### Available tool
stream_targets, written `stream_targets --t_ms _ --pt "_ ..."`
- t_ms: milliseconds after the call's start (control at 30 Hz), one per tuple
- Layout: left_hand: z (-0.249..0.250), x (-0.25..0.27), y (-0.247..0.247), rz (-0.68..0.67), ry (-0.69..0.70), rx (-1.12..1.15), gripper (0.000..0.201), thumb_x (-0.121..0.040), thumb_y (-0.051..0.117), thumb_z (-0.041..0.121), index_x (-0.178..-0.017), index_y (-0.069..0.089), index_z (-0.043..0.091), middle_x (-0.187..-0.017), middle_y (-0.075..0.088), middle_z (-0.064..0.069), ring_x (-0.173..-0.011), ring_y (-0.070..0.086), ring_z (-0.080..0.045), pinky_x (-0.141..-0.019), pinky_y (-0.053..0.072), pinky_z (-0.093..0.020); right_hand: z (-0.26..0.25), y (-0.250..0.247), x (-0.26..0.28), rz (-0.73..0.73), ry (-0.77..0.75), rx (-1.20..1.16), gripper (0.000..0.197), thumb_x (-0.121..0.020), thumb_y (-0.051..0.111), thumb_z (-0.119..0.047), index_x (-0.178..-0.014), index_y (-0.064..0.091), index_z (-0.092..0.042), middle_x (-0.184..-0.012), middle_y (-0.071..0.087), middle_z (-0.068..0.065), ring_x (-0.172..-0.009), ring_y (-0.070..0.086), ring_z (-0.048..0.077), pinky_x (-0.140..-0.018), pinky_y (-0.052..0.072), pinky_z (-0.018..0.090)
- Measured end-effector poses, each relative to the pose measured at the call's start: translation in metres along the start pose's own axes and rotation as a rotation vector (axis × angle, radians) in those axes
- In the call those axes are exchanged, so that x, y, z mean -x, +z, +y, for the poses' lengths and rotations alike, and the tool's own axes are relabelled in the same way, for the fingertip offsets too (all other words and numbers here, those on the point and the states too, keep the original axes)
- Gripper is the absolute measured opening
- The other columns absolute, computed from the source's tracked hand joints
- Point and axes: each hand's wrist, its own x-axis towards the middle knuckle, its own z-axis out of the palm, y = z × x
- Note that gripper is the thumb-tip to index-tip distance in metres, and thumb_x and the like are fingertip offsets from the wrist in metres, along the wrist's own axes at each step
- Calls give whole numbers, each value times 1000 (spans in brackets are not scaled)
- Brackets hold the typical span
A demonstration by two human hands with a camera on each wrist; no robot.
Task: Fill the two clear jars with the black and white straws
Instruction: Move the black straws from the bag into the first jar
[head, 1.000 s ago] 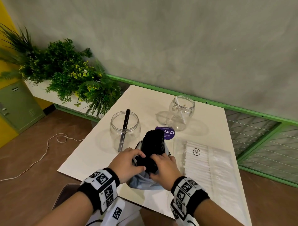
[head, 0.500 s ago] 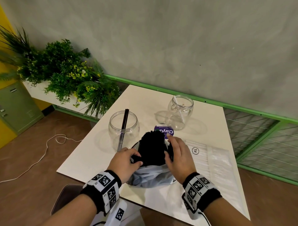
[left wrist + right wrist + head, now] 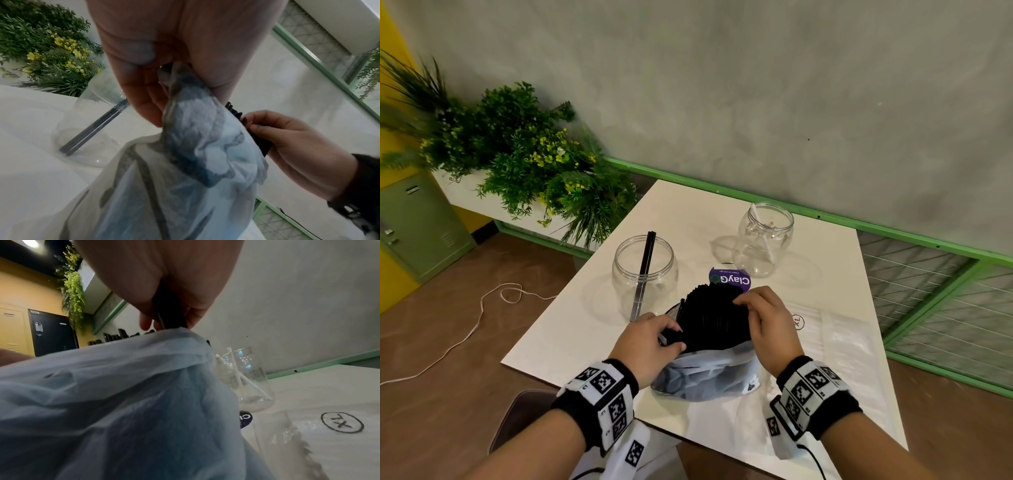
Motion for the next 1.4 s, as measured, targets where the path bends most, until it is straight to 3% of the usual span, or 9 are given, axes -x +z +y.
stream_targets --t_ms 133,333,467,567,700,833,967,1267,1400 --pt "1 0 0 -8 6 4 19 -77 73 27 -95 65 28 -91 55 6 -83 55 -11 -75 42 -20 4 3 -4 3 25 110 28 -89 37 -18 -99 63 -12 -104 51 -8 -97 49 18 -88 38 24" --pt "-1 0 -1 -25 12 -15 21 -79 72 27 -98 64 28 -88 51 10 -79 53 -8 -74 40 -18 -3 3 -6 -258 134 154 46 -90 54 -49 -114 47 -11 -134 39 -11 -112 46 6 -89 43 26" --pt "-3 0 0 -33 7 -8 21 -79 71 27 -99 64 28 -90 51 9 -80 53 -9 -77 43 -19 3 14 -8 -111 54 159 35 -84 70 -23 -105 47 -5 -129 43 4 -102 50 11 -80 44 21" --pt "-4 0 0 -30 9 3 19 -80 71 25 -98 65 28 -91 53 8 -81 55 -10 -78 44 -20 5 21 -8 -15 84 100 24 -85 62 -4 -103 46 -5 -121 47 7 -99 50 14 -81 40 18" --pt "-7 -2 -2 31 12 40 18 -79 72 22 -94 65 28 -93 57 7 -81 56 -9 -74 42 -17 -2 26 -11 13 213 -12 18 -93 53 -7 -103 42 -17 -95 61 3 -83 59 21 -72 44 29" --pt "-15 -5 -9 75 -14 66 18 -78 73 20 -92 64 28 -93 57 7 -79 55 -6 -67 37 -6 -8 28 -18 160 210 -161 21 -94 53 -12 -102 40 -26 -96 66 -1 -88 64 16 -77 49 27" --pt "-19 -6 -12 65 -19 47 20 -79 73 22 -89 60 32 -92 57 6 -78 55 -7 -65 35 -3 -2 24 -14 15 276 -78 14 -97 51 -18 -108 44 -18 -88 62 -5 -83 62 19 -73 46 31" --pt "-20 -3 -8 41 14 58 20 -78 73 21 -95 63 27 -95 58 5 -81 54 -5 -67 36 -4 8 7 -8 -151 185 97 35 -91 62 -25 -121 49 -15 -114 51 -4 -103 51 14 -88 41 23" --pt "-23 -3 -7 29 40 61 22 -78 73 19 -94 62 30 -96 59 5 -83 55 -5 -69 37 -6 -2 2 2 23 38 176 44 -90 58 -20 -132 45 -15 -131 44 1 -119 40 15 -103 28 20"
